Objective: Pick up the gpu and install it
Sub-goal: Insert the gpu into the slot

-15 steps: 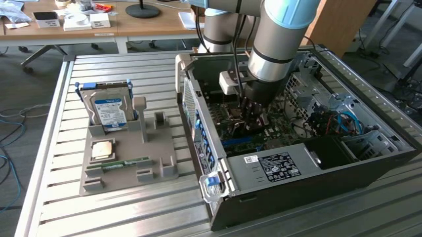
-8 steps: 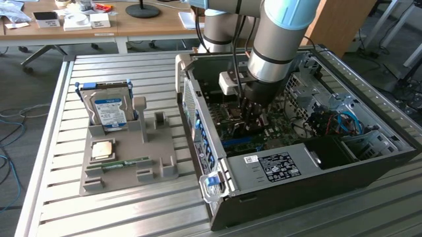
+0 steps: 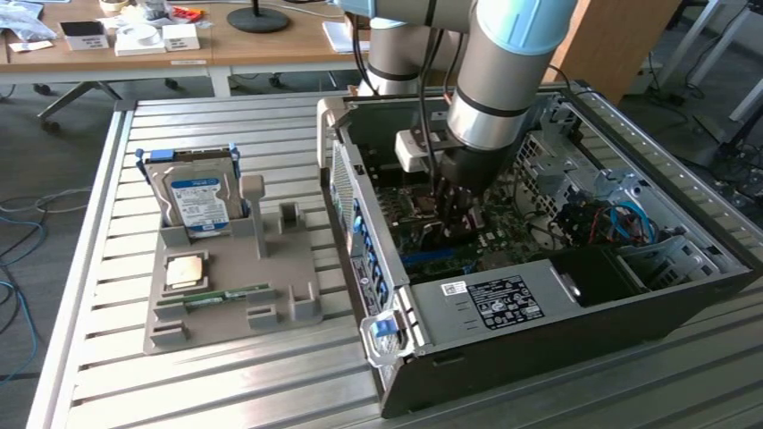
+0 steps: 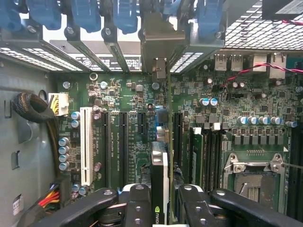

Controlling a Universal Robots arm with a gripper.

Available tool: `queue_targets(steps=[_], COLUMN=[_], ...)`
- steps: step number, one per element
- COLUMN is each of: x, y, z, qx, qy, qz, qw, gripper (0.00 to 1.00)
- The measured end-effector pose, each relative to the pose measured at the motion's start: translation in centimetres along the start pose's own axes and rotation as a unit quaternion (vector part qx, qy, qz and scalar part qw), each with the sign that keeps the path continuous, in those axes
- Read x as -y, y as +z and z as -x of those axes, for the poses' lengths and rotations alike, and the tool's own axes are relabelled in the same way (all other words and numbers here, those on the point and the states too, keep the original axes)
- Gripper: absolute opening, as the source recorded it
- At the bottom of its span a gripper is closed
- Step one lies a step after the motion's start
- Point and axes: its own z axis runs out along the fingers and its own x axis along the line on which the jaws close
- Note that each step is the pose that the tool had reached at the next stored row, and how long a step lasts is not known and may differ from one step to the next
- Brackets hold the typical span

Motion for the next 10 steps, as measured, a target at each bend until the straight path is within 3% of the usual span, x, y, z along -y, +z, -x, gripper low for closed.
queue_targets(steps=[10], x=[-0.11], y=[0.22], z=[-0.01], qx=[-0.0010], qy=[0.014], qz=[-0.0004], qw=[0.9999], gripper=[0.27])
